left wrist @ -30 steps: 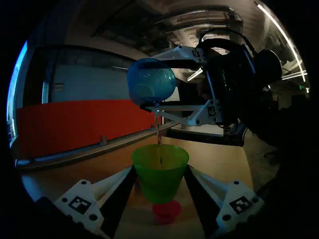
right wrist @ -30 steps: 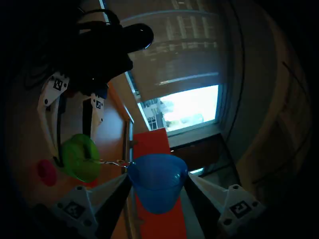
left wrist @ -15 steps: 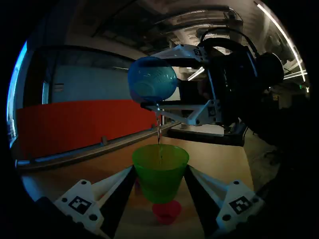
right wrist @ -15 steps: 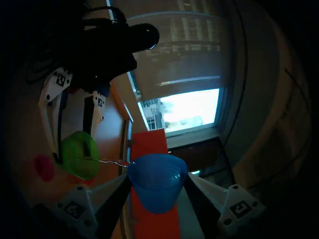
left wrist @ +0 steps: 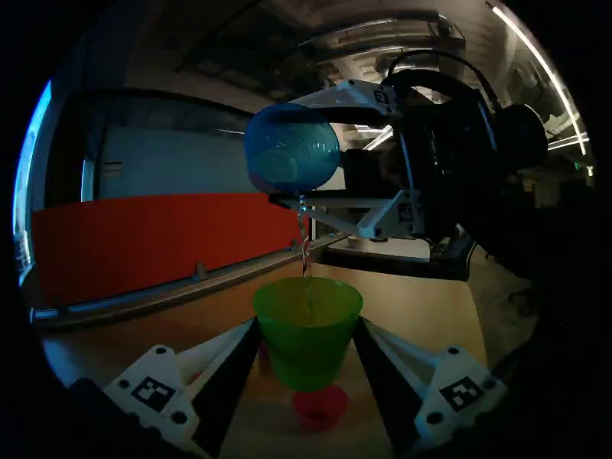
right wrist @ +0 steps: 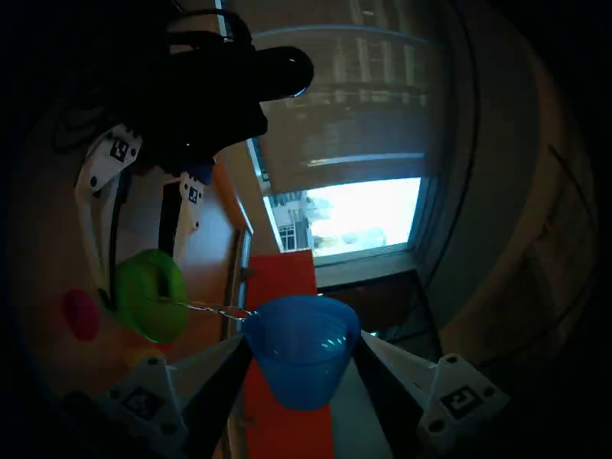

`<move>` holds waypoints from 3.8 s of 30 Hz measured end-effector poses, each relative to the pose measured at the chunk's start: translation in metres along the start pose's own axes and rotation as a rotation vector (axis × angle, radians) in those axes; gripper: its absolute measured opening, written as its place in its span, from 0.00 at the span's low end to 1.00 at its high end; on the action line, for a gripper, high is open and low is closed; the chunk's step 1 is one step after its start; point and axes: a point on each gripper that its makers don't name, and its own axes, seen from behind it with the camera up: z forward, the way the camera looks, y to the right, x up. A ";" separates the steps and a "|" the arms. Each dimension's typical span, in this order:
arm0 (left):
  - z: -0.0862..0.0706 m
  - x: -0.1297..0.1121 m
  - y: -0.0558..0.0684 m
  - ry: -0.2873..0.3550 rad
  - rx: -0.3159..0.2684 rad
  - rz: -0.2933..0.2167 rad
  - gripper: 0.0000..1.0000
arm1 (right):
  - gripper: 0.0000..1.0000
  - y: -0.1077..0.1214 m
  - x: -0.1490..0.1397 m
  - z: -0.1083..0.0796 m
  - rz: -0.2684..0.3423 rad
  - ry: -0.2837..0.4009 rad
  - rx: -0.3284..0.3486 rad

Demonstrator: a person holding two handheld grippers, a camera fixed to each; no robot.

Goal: Pour water

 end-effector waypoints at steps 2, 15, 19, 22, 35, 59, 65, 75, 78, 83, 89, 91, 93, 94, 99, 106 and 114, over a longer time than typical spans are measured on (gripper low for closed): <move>0.000 0.000 0.000 0.001 0.000 -0.001 0.83 | 0.89 0.001 0.000 0.000 -0.009 0.000 -0.003; 0.000 0.000 0.001 0.001 -0.002 -0.001 0.83 | 0.89 0.007 0.004 0.001 -0.062 0.005 -0.024; 0.000 0.001 0.001 0.001 -0.002 0.000 0.83 | 0.89 0.010 0.006 0.001 -0.083 0.006 -0.030; 0.000 0.001 0.002 0.002 -0.003 0.000 0.83 | 0.89 0.011 0.009 0.001 -0.098 0.008 -0.033; 0.000 0.002 0.002 0.005 -0.003 -0.001 0.83 | 0.89 0.014 0.018 0.001 -0.172 0.011 -0.044; 0.000 0.002 0.002 0.005 -0.002 -0.003 0.83 | 0.89 0.009 0.020 0.001 -0.203 0.013 -0.034; 0.000 0.001 0.000 0.006 0.001 -0.004 0.83 | 0.89 0.008 0.016 -0.001 -0.065 0.012 -0.048; -0.003 0.001 -0.003 0.003 0.011 -0.005 0.83 | 0.89 0.000 0.004 -0.007 0.295 0.004 -0.056; -0.003 0.002 -0.004 0.001 0.014 -0.004 0.83 | 0.89 -0.004 0.005 -0.010 0.424 0.009 -0.053; -0.004 0.003 -0.006 -0.003 0.019 0.000 0.83 | 0.89 -0.011 0.006 -0.015 0.676 0.018 -0.035; -0.004 0.003 -0.007 -0.007 0.024 0.002 0.83 | 0.89 -0.015 0.008 -0.019 0.998 0.040 0.005; -0.003 0.003 -0.007 -0.007 0.026 0.003 0.83 | 0.89 -0.014 0.008 -0.020 1.083 0.049 0.015; -0.003 0.003 -0.007 -0.009 0.027 0.004 0.83 | 0.89 -0.013 0.007 -0.022 1.150 0.056 0.023; -0.003 0.002 -0.007 -0.010 0.027 0.005 0.83 | 0.89 -0.013 0.006 -0.022 1.175 0.055 0.025; -0.003 0.000 -0.008 -0.022 0.029 0.011 0.83 | 0.89 -0.016 -0.001 -0.024 1.265 0.047 0.036; -0.003 -0.004 -0.013 -0.037 0.041 0.016 0.83 | 0.89 -0.023 -0.007 -0.029 1.334 0.044 0.053; -0.008 -0.017 -0.028 -0.076 0.079 0.023 0.83 | 0.89 -0.038 -0.019 -0.039 1.354 0.021 0.073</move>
